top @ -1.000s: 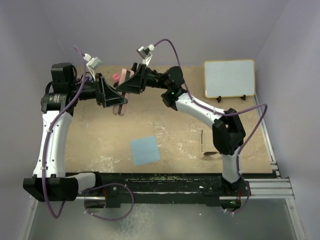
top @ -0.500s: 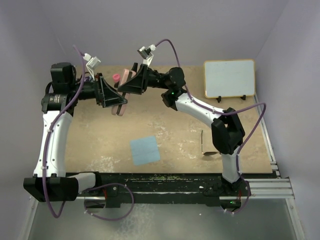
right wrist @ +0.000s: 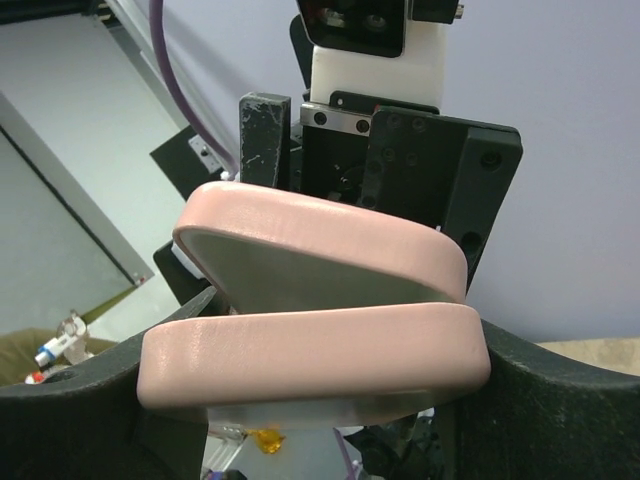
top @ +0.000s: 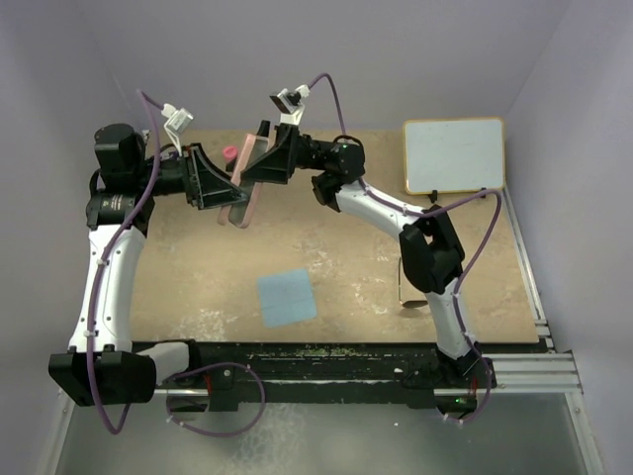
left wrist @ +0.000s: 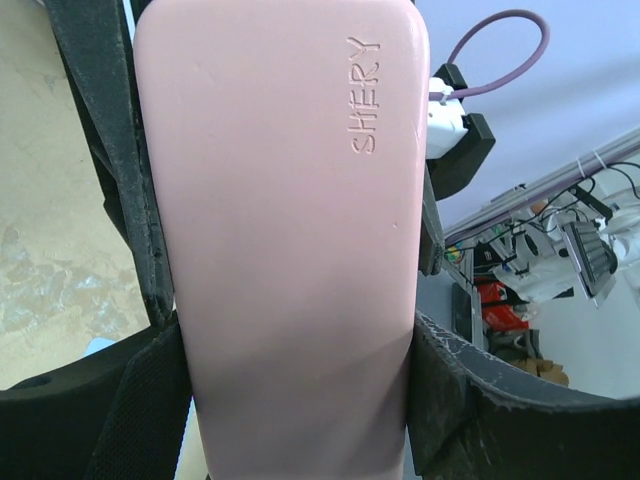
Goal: Organize the sunglasses
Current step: Open the sunglasses case.
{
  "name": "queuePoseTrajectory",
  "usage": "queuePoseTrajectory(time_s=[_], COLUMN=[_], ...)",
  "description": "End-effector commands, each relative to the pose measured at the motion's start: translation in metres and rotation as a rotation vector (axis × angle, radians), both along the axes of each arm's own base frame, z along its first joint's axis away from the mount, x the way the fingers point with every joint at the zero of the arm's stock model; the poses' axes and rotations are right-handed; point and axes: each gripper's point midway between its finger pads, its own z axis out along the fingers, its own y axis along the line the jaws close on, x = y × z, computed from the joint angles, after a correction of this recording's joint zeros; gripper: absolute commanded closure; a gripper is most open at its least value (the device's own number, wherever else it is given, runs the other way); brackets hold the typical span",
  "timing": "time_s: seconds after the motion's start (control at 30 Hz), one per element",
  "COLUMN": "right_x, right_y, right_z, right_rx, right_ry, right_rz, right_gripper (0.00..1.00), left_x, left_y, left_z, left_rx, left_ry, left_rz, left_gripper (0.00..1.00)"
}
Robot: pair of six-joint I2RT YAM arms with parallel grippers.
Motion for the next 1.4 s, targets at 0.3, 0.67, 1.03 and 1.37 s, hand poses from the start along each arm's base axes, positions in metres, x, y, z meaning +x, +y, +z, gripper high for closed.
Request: queuePoseTrajectory(time_s=[0.3,0.67,1.03,1.37], right_x=[-0.035,-0.034,-0.030,-0.028], right_y=[-0.001,-0.003,-0.004,-0.004], right_z=[-0.032,-0.054,-0.071,-0.061], right_rx=[-0.052,-0.096,-0.127,-0.106], right_ry=[-0.160,-0.165,-0.140,-0.106], right_rz=[0.158,0.175,0.165,0.140], right_gripper=[1.00,1.00,1.00,1.00], left_x=[-0.065,-0.081,-0.106,-0.105], left_y=[0.001,0.003,0.001,0.001], left_z=[0.054,0.074,0.110,0.110], left_rx=[-0.036,-0.053,-0.025,-0.020], left_ry=[-0.268,-0.312,-0.400,-0.391], left_rz=[-0.312,-0.323,-0.329,-0.318], left_gripper=[0.96,0.96,0.96,0.96])
